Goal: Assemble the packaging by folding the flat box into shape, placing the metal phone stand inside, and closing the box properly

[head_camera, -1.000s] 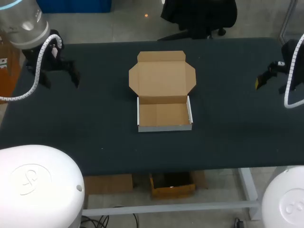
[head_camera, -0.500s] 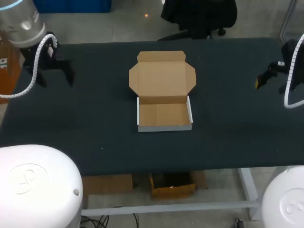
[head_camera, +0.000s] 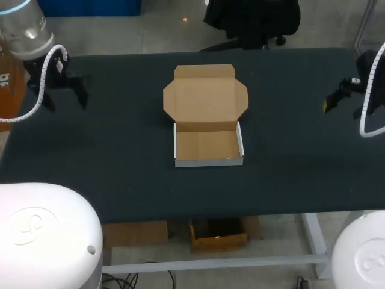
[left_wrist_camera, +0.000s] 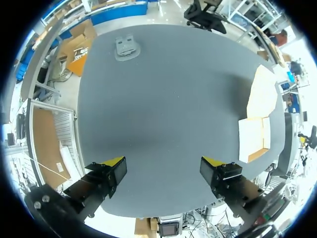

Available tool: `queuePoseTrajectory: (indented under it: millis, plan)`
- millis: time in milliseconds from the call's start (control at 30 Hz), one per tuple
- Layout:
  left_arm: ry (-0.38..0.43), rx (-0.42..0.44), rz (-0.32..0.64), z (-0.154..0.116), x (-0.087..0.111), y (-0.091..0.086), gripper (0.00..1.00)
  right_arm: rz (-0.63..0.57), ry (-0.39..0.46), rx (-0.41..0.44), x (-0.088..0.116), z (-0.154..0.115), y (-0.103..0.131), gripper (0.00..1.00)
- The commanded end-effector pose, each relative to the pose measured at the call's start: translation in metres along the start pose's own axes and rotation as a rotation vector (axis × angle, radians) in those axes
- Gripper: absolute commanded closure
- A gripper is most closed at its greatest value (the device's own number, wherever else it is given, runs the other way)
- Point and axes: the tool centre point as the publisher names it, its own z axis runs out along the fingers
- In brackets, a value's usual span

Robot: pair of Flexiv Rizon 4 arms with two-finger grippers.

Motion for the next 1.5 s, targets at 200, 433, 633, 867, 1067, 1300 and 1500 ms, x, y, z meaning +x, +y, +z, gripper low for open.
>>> queuePoseTrajectory:
  millis: [200,433,633,867,1067,1300,1500]
  plan:
    - [-0.016,-0.090,-0.015,0.021,-0.021,-0.031,0.00,0.000,0.003,0.006,0.000,-0.002,0.000,0.00]
    - [-0.028,-0.102,-0.042,0.032,-0.033,-0.048,0.00,0.000,0.003,0.006,0.000,-0.002,0.000,0.00]
    - [-0.027,-0.109,-0.041,0.035,-0.034,-0.052,0.00,0.000,0.003,0.006,0.000,-0.002,0.000,0.00]
    - [-0.027,-0.109,-0.041,0.035,-0.034,-0.052,0.00,0.000,0.003,0.006,0.000,-0.002,0.000,0.00]
    - [-0.027,-0.109,-0.041,0.035,-0.034,-0.052,0.00,0.000,0.003,0.006,0.000,-0.002,0.000,0.00]
    - [-0.027,-0.109,-0.041,0.035,-0.034,-0.052,0.00,0.000,0.003,0.006,0.000,-0.002,0.000,0.00]
    - [-0.013,-0.098,-0.045,0.037,-0.032,-0.056,0.00,0.000,0.003,0.006,0.000,-0.002,0.000,0.00]
